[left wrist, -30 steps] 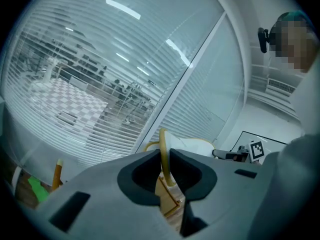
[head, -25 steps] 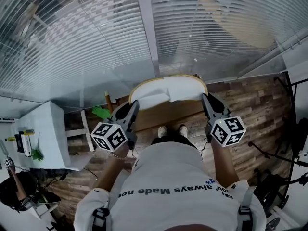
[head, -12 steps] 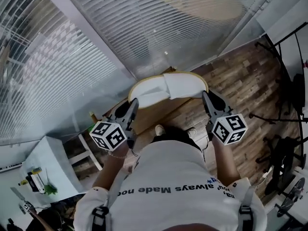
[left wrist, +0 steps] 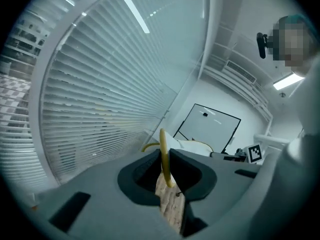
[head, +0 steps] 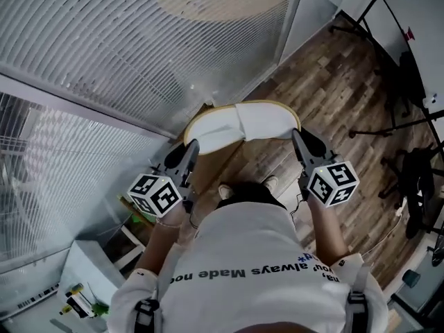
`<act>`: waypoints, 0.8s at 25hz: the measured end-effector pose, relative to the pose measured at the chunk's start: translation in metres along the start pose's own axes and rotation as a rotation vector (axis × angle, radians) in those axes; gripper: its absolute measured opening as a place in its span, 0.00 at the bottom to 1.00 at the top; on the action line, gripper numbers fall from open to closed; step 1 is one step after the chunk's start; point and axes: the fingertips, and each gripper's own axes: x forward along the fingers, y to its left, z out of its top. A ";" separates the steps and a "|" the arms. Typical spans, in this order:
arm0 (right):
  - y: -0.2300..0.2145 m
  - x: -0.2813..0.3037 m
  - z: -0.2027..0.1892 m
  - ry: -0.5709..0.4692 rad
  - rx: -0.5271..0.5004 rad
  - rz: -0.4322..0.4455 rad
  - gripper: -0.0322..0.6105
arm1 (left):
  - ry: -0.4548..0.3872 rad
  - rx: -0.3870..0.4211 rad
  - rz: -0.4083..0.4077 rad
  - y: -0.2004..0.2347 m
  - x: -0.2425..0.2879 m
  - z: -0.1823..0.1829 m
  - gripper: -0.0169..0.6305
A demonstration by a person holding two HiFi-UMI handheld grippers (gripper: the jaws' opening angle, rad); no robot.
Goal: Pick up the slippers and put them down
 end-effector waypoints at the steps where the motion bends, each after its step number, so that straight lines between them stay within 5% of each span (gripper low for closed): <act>1: -0.011 -0.010 0.002 -0.007 0.010 -0.020 0.11 | 0.013 0.012 -0.017 -0.011 0.011 0.001 0.11; 20: -0.209 -0.196 -0.029 -0.118 0.123 -0.417 0.11 | 0.204 0.097 -0.356 -0.194 0.214 -0.086 0.11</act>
